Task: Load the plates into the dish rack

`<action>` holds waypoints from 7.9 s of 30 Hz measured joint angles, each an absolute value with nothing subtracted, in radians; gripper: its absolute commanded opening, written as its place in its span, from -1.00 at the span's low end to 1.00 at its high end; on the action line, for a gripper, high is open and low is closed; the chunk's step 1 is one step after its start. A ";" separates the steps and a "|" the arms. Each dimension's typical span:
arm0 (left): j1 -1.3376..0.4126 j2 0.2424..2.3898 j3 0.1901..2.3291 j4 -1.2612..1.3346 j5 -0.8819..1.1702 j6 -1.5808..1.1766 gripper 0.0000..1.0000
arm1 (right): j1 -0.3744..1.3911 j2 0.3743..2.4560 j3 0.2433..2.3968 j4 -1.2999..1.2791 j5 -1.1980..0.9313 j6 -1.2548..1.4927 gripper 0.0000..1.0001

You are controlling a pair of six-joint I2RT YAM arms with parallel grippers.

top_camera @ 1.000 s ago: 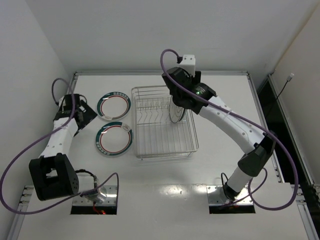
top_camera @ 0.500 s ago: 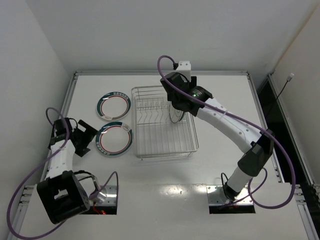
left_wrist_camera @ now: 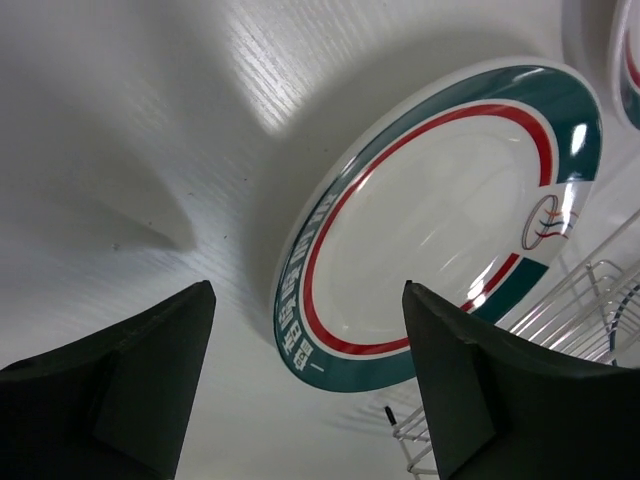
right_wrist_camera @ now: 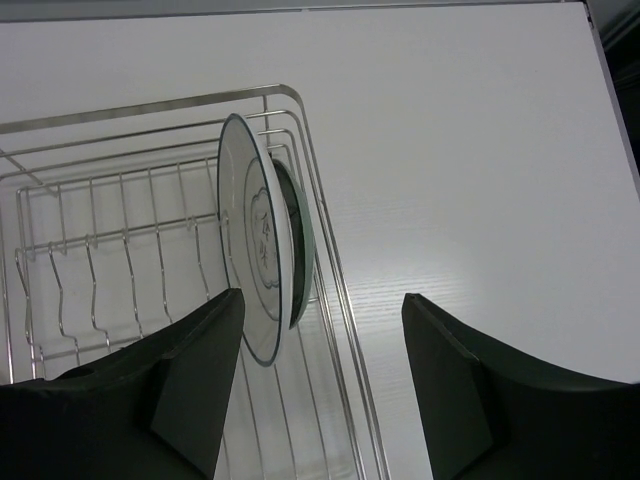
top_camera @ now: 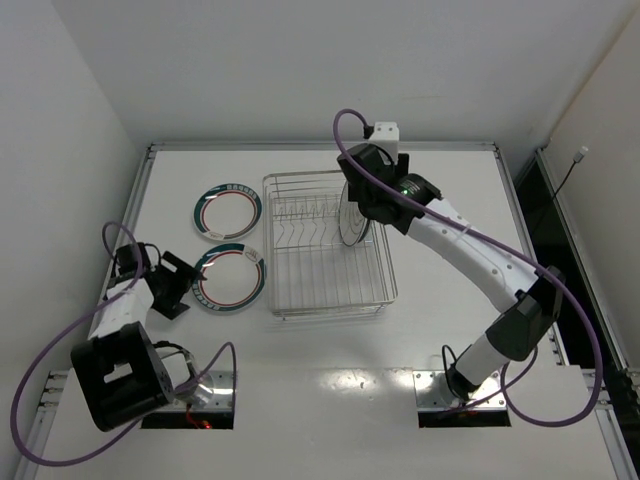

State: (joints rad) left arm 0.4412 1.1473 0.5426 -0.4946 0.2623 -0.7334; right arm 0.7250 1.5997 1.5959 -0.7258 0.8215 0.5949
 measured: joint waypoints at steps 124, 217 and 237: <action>0.078 1.197 1.027 -0.702 0.073 -0.582 0.64 | 0.697 1.737 1.771 -0.835 0.796 0.444 -1.00; 0.234 1.361 1.082 -0.238 0.077 -0.824 -1.00 | 0.516 1.311 1.544 -0.813 0.175 0.400 0.32; -0.025 1.124 0.838 0.021 0.621 -1.017 -1.00 | 0.183 1.261 0.987 0.178 -0.824 0.910 0.43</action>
